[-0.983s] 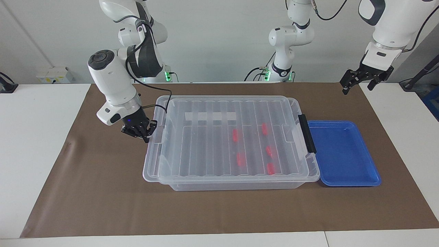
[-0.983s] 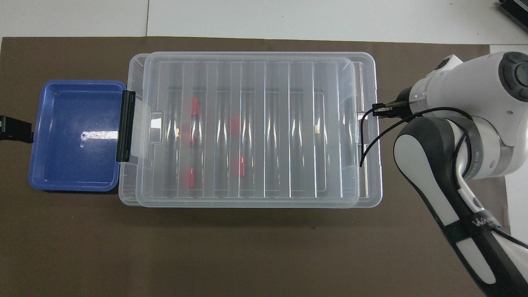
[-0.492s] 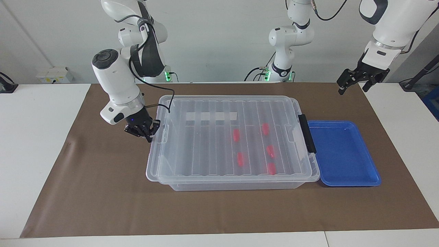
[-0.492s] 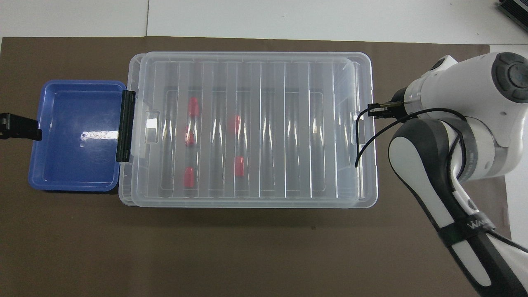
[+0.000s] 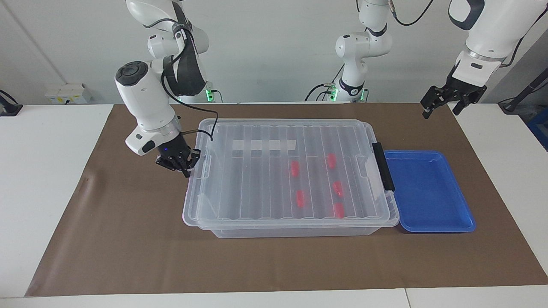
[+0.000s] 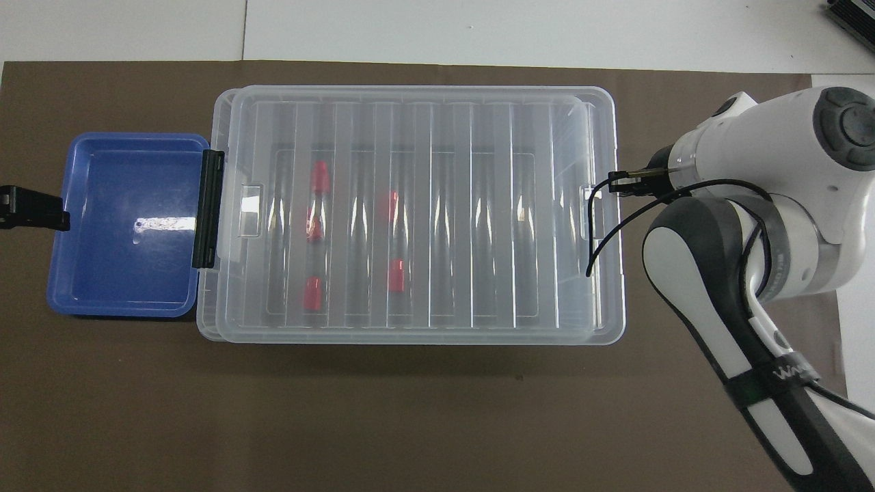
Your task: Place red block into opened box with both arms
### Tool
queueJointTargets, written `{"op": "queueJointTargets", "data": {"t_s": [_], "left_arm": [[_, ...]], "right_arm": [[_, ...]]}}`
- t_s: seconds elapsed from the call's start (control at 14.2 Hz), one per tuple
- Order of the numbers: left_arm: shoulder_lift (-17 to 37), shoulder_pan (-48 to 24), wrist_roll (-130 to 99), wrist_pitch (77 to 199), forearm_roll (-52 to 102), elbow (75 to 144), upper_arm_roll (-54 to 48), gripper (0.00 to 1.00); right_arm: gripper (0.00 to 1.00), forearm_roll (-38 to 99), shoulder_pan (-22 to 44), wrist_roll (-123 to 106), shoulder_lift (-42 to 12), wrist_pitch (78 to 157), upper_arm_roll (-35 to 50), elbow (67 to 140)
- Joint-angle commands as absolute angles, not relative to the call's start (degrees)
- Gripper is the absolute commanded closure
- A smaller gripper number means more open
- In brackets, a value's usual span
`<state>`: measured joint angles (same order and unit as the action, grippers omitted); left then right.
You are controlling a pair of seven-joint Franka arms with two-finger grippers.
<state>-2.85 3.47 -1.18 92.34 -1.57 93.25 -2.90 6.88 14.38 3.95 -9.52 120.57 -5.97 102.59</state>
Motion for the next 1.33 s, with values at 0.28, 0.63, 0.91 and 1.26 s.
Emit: {"op": "queueJointTargets", "data": {"t_s": [0.28,0.63,0.91,1.26], "left_arm": [[-4.6,4.0,-1.1,93.6,-0.5,95.3,-2.9,0.0],[-4.6,4.0,-1.2,93.8,0.4,95.3,-2.9,0.0],[-4.6,3.9,-1.2,94.0,0.5,95.2,-2.9,0.0],[-4.5,4.0,-0.9,94.0,1.8,95.2,-2.9,0.0]], "right_arm": [[1.0,8.4,15.0,5.0,-9.8,121.0,-5.8,102.2],[0.0,6.1,12.3,4.7,-7.2,118.3,-6.6,101.3],[0.0,0.4,9.3,4.8,-4.4,110.9,-6.6,98.1],[0.0,0.4,4.3,4.6,-2.0,95.4,-6.5,91.5]]}}
